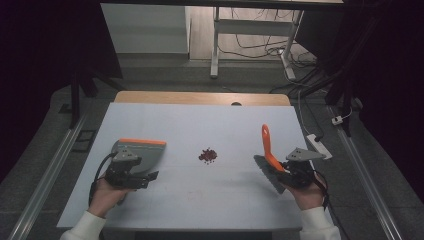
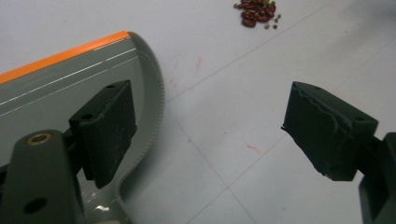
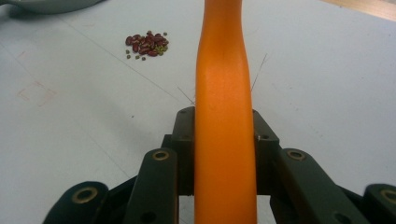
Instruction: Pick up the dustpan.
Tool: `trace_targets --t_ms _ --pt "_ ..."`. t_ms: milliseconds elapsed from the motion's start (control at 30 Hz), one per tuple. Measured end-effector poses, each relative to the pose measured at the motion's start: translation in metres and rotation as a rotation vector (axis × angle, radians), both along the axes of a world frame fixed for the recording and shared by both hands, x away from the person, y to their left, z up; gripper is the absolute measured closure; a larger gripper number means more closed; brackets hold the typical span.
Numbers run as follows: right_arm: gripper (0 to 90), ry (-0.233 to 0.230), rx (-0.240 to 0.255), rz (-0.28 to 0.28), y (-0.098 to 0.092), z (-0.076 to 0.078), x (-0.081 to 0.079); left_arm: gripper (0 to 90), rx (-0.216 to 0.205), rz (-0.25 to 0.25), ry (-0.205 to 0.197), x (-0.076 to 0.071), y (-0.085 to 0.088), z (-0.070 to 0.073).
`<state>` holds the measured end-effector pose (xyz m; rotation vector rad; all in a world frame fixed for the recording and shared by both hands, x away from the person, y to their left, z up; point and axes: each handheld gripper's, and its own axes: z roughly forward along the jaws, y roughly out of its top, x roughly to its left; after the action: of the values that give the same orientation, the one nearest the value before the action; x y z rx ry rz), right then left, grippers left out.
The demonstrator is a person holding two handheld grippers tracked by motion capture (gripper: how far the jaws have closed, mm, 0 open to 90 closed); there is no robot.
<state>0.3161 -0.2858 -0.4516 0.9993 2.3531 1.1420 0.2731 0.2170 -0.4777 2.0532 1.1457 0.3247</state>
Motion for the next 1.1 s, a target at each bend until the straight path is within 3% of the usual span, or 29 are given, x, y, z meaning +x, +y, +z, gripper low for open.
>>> trace_targets --t_ms 233,367,400,467,500,733,867,1100 --pt "70.2 -0.012 0.008 0.011 0.0 0.003 -0.002 15.7 0.022 0.045 -0.013 -0.001 0.001 0.017" --pt "70.2 -0.014 -0.002 0.008 0.0 0.003 -0.002 17.4 0.003 0.079 -0.033 -0.007 0.002 0.017" --pt "70.2 -0.013 -0.003 0.008 0.001 0.003 -0.002 19.5 -0.009 0.087 -0.018 -0.008 0.002 0.015" --pt "70.3 -0.016 -0.002 0.007 0.001 0.003 -0.001 19.2 -0.04 0.047 0.053 -0.005 0.002 0.012" --pt "70.2 -0.018 -0.005 0.003 0.003 0.003 0.001 18.9 -0.048 0.045 0.052 -0.005 0.003 0.012" --pt "70.2 -0.015 -0.016 0.013 0.006 0.001 -0.001 18.1 0.009 0.097 0.054 -0.007 0.011 0.018" --pt "70.3 -0.009 -0.016 0.011 0.006 0.0 0.0 18.9 0.011 0.142 0.1 -0.006 0.02 0.018" --pt "70.2 -0.005 -0.018 0.014 0.007 -0.002 -0.001 16.8 0.05 0.198 0.138 -0.006 0.028 0.015"
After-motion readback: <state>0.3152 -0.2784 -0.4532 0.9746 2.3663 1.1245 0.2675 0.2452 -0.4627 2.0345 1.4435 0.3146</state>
